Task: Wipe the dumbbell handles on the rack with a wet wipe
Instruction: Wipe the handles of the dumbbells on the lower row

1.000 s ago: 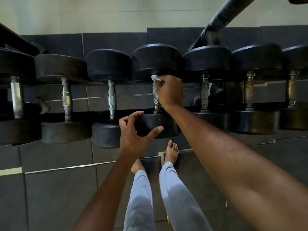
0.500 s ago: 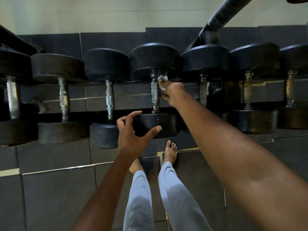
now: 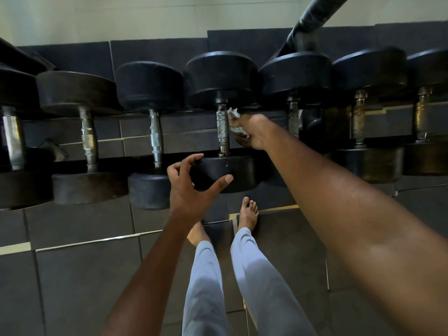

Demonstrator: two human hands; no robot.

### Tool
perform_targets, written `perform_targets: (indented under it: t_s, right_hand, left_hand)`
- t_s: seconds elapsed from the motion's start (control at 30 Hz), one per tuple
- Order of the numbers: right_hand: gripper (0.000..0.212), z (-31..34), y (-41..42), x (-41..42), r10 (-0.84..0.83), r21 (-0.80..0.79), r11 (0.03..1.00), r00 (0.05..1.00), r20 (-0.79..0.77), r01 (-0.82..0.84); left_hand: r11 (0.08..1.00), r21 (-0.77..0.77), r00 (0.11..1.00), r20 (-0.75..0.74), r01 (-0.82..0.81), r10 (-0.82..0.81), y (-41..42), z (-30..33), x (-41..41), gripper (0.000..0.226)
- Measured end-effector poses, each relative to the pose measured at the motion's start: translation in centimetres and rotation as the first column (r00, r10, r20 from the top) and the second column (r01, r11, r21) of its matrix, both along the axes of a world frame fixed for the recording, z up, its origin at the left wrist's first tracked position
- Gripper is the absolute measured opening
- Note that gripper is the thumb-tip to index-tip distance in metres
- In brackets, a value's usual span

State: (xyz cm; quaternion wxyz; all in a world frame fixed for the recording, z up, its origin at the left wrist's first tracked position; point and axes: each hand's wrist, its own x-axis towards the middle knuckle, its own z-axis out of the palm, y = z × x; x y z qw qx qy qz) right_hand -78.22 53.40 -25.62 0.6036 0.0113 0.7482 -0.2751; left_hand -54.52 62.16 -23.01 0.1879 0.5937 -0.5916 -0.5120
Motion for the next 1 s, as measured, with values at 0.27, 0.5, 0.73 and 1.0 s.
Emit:
perform_targets:
  t_s: [0.27, 0.5, 0.73, 1.0]
  right_hand:
    - [0.014, 0.1, 2.0, -0.7, 0.378, 0.137, 0.919, 0.925, -0.043, -0.370]
    - [0.041, -0.2, 2.3, -0.3, 0.608, 0.191, 0.792, 0.779, -0.156, -0.580]
    - [0.030, 4.6, 0.8, -1.1, 0.742, -0.017, 0.566, 0.518, -0.425, -0.824]
    - [0.027, 5.7, -2.4, 1.3, 0.495, 0.296, 0.231, -0.150, -0.856, -0.927]
  left_hand:
    - [1.000, 0.011, 1.000, 0.013, 0.002, -0.002, 0.1, 0.0, 0.0, 0.083]
    - [1.000, 0.014, 1.000, 0.028, 0.005, -0.006, 0.1, 0.1, 0.0, 0.084]
    - [1.000, 0.026, 1.000, 0.028, -0.008, 0.007, 0.1, 0.1, 0.0, 0.083]
    - [1.000, 0.021, 0.999, 0.036, -0.020, 0.019, 0.3, 0.1, 0.0, 0.084]
